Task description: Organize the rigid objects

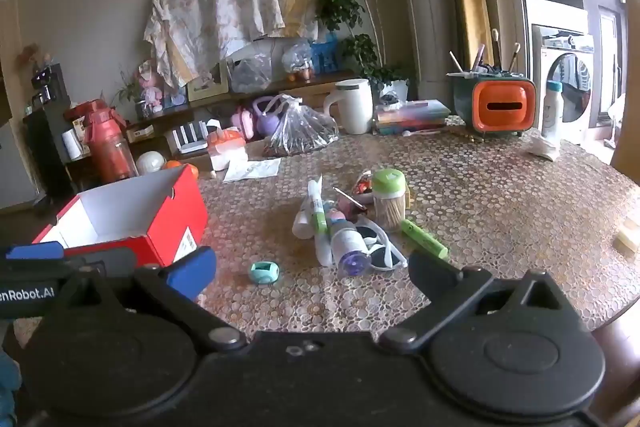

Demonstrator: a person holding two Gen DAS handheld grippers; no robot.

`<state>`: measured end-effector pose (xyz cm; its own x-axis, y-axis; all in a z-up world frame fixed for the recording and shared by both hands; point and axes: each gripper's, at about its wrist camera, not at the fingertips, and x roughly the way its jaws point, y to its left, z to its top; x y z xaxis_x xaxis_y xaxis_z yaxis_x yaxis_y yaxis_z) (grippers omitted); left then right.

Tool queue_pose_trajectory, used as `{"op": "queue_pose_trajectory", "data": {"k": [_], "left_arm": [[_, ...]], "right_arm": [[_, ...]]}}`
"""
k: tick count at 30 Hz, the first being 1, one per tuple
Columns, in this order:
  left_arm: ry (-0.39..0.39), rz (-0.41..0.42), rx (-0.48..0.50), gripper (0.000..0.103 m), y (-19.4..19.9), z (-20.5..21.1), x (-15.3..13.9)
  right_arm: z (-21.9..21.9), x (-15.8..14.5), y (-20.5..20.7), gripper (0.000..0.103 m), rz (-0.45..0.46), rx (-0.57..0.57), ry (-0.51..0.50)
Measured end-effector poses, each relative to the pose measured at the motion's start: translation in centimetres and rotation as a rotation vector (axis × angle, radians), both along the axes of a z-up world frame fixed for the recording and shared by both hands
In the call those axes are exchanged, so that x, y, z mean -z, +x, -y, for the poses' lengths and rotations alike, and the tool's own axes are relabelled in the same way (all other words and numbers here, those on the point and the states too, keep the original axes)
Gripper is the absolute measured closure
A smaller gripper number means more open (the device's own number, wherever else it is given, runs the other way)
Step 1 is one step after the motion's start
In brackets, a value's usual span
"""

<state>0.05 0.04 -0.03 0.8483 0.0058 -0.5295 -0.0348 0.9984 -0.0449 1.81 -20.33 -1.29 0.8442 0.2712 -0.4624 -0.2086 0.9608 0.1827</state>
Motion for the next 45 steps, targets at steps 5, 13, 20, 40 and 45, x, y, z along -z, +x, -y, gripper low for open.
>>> {"op": "queue_pose_trajectory", "data": {"k": [5,13,20,40,45], "left_arm": [[-0.003,-0.016,-0.007,0.0,0.3,-0.1,0.1],[-0.01,-0.032,-0.03,0.0,0.9,-0.5,-0.3],[-0.009,-0.031,-0.049,0.0,0.2,-0.7,0.2],[-0.01,-0.034,-0.043,0.0,0.3,-0.5,0.3],[-0.016,-0.038,-0.046,0.0,0.4,-0.4,0.5]], "right_arm": [[-0.1,-0.1,-0.1,0.0,0.01,-0.007,0.01],[-0.3,-0.3,-0.7,0.0,0.02,-0.02,-0.008],[-0.2,-0.1,-0.3,0.0,0.012,-0.02,0.001],[0.1,0.2,-0.1,0.0,-0.003,-0.013,0.027],[0.0,0.3,-0.1,0.0,-0.005,-0.015,0.025]]}}
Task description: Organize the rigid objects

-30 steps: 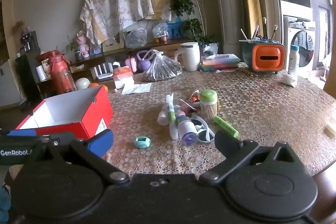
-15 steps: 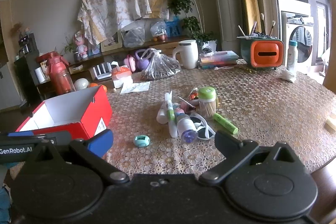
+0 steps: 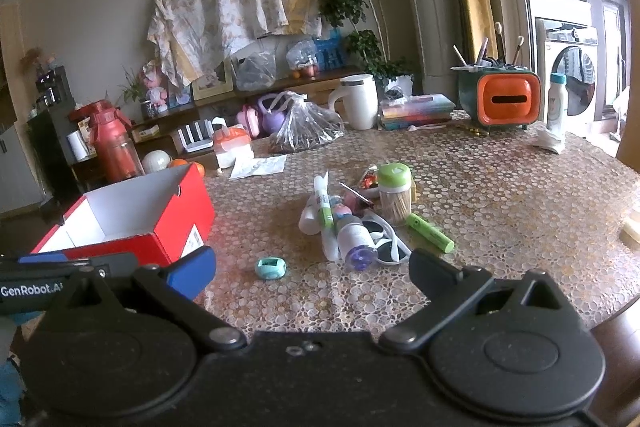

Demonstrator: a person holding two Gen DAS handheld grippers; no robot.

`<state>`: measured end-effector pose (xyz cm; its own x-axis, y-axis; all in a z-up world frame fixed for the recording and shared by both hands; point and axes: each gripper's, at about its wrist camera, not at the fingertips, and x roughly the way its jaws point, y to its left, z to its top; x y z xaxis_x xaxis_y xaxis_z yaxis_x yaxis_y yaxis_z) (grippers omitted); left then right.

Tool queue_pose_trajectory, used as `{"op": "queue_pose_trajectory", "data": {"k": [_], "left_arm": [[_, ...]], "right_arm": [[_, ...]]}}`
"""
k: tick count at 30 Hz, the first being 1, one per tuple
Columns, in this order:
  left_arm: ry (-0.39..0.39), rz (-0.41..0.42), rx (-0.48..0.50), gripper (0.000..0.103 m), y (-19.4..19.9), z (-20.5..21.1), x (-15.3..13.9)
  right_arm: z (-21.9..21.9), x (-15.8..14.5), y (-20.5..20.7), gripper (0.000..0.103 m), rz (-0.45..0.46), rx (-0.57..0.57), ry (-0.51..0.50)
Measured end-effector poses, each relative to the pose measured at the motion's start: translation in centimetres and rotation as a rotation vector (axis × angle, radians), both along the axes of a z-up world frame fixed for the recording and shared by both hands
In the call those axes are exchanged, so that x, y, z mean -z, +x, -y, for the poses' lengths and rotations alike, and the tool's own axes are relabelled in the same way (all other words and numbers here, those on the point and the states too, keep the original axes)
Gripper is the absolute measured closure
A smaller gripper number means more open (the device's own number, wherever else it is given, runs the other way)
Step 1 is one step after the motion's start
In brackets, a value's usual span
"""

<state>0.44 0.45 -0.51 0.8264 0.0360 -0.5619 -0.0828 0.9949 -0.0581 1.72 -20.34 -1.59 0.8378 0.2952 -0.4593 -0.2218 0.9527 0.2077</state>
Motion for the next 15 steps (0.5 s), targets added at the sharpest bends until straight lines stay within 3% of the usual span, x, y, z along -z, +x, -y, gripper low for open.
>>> {"op": "queue_pose_trajectory", "data": {"k": [15], "left_arm": [[-0.006,-0.046,-0.006,0.0,1.1,-0.4,0.6]], "right_arm": [[0.1,0.1,0.3,0.0,0.003,-0.012,-0.01]]}}
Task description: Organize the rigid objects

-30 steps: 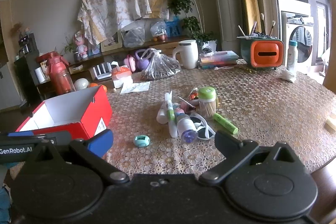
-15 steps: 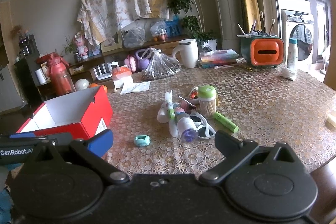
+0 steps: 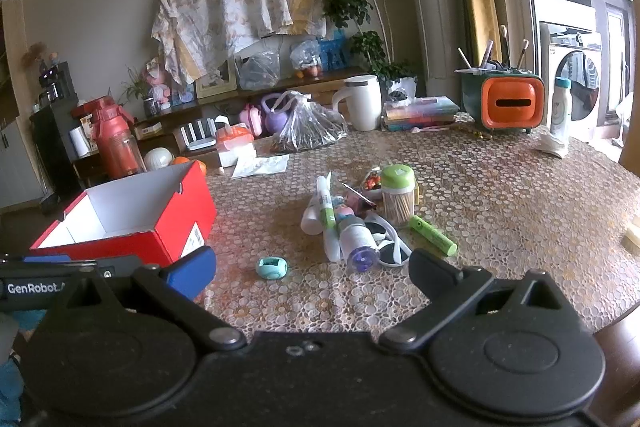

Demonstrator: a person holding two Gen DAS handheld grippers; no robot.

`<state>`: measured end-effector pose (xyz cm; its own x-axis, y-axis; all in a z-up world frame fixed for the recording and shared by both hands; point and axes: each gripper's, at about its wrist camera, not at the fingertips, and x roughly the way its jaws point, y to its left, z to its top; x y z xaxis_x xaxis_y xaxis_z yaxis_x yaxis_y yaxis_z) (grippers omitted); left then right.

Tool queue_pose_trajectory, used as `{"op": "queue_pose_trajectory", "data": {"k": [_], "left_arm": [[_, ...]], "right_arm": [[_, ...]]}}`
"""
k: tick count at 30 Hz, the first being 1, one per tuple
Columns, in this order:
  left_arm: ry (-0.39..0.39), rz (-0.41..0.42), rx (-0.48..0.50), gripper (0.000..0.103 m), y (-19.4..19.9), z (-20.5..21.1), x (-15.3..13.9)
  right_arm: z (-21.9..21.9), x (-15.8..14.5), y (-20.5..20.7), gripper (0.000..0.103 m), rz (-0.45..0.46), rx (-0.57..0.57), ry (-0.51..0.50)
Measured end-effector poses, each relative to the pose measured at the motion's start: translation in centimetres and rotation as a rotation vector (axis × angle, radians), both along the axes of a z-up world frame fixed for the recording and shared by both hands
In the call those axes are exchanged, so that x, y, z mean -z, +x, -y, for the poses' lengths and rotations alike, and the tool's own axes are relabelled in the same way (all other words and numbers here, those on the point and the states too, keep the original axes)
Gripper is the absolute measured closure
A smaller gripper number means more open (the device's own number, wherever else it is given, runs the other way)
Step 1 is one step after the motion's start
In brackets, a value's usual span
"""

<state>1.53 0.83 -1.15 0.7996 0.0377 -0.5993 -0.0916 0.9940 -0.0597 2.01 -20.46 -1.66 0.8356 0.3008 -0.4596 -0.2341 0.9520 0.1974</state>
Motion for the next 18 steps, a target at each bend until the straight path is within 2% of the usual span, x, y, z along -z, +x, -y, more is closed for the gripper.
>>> {"op": "queue_pose_trajectory", "data": {"k": [9,15,18], "left_arm": [[0.017,-0.071,0.037,0.0,4.7,-0.5,0.9],[0.028,-0.102,0.089,0.0,8.6,1.0,2.2],[0.029,-0.121,0.111,0.0,10.2,2.2,3.0]], "right_arm": [[1.2,0.8,3.4,0.0,-0.013,-0.005,-0.07],[2.8,1.8,7.2,0.0,-0.009,0.001,-0.13],[4.1,2.8,9.9,0.002,-0.051,0.04,-0.135]]}}
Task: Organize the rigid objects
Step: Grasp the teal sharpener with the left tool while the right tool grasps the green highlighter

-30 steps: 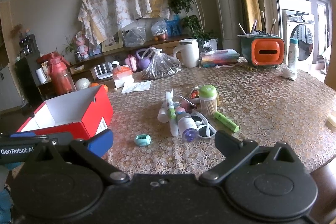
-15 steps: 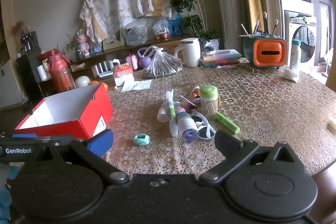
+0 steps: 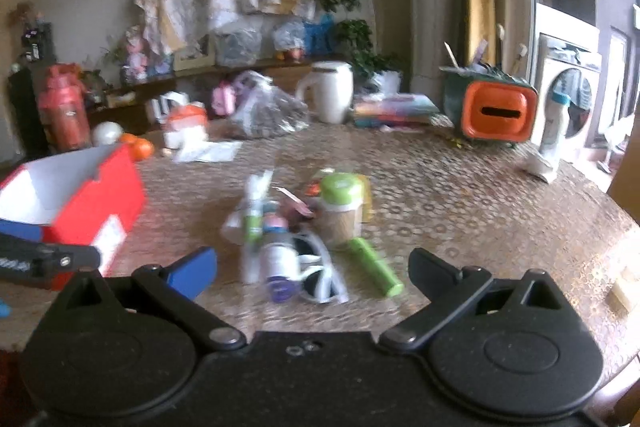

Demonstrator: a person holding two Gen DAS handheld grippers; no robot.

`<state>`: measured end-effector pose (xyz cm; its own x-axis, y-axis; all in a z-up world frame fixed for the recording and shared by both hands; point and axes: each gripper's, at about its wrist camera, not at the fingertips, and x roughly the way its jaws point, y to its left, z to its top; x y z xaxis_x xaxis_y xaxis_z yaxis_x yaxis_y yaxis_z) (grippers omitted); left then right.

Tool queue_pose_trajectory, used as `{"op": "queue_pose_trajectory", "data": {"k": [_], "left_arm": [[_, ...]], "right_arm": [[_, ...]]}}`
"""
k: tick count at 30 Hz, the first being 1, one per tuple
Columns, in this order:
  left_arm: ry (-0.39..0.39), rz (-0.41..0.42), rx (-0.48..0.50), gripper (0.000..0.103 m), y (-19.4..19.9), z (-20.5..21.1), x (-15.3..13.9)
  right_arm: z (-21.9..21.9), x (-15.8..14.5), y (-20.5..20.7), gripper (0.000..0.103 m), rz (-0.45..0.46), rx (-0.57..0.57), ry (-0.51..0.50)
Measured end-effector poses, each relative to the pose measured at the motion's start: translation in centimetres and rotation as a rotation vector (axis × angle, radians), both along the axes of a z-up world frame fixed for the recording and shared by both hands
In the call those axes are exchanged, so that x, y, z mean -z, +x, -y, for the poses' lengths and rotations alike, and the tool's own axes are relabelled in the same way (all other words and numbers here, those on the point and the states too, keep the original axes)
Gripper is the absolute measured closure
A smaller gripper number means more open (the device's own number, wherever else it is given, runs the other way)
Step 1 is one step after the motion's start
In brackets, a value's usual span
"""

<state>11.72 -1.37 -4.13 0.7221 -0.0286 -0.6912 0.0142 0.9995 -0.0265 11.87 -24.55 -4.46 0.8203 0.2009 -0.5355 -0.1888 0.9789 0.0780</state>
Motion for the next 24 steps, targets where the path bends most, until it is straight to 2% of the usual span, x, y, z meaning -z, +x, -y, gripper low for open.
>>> {"op": "queue_pose_trajectory", "data": {"k": [2,11,18,23,24], "left_arm": [[0.018,-0.018,0.017,0.0,0.9,1.0,0.7],[0.07,-0.078,0.009,0.0,4.5,2.8,4.2],[0.075,-0.105,-0.01,0.001,6.1,3.1,6.4],[0.067,-0.106,-0.009,0.001,6.5,3.1,7.2],[0.069,-0.104,-0.014,0.003,6.6,3.1,7.2]], "right_arm": [[0.8,0.8,1.5,0.002,-0.028,0.027,-0.002],[3.3,4.4,6.2,0.016,-0.121,0.078,-0.021],[3.6,6.3,8.8,0.03,-0.168,0.055,-0.041],[3.3,6.9,9.9,0.036,-0.183,0.019,-0.051],[3.3,7.0,10.1,0.04,-0.188,0.014,-0.055]]}}
